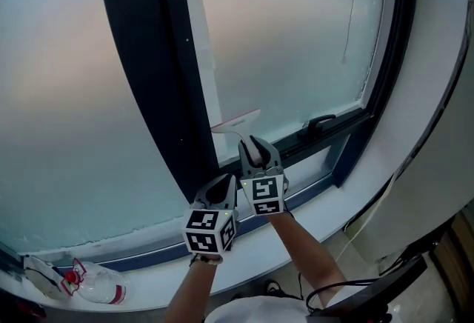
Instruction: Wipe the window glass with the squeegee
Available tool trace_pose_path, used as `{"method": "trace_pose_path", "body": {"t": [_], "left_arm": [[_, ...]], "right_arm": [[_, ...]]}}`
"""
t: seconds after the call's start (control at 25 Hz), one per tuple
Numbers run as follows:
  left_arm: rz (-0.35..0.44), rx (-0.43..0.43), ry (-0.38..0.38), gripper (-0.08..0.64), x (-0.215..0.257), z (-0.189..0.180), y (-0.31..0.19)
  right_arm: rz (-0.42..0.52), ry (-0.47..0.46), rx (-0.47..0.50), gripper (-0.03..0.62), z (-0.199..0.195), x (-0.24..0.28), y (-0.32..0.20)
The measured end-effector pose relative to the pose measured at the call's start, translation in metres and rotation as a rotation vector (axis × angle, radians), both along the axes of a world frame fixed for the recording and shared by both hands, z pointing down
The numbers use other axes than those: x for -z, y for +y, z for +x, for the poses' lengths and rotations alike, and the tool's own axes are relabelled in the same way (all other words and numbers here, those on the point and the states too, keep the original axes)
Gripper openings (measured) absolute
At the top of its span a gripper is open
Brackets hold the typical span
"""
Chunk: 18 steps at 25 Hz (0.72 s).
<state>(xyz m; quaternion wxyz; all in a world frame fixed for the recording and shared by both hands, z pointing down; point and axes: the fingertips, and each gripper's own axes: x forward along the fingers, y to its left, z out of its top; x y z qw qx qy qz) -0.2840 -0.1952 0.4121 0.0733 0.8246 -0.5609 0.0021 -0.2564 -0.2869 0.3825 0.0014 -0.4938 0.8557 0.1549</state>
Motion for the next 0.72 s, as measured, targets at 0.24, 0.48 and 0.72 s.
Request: {"method": "trace_pose_path", "body": {"t": [0.24, 0.48, 0.72], "left_arm": [[-0.048, -0.005, 0.004, -0.002, -0.025, 0.004, 0.0], [-0.097, 0.017, 0.004, -0.002, -0.048, -0.001, -0.003], [-0.144, 0.025, 0.011, -0.002, -0.07, -0.004, -0.005]], "right_arm": [[-0.049, 0.037, -0.01, 0.089, 0.0, -0.048, -0.001], [-0.103, 0.075, -0.015, 0.09, 0.002, -0.086, -0.003], [-0.162, 0.088, -0.021, 0.089, 0.004, -0.117, -0.006]]}}
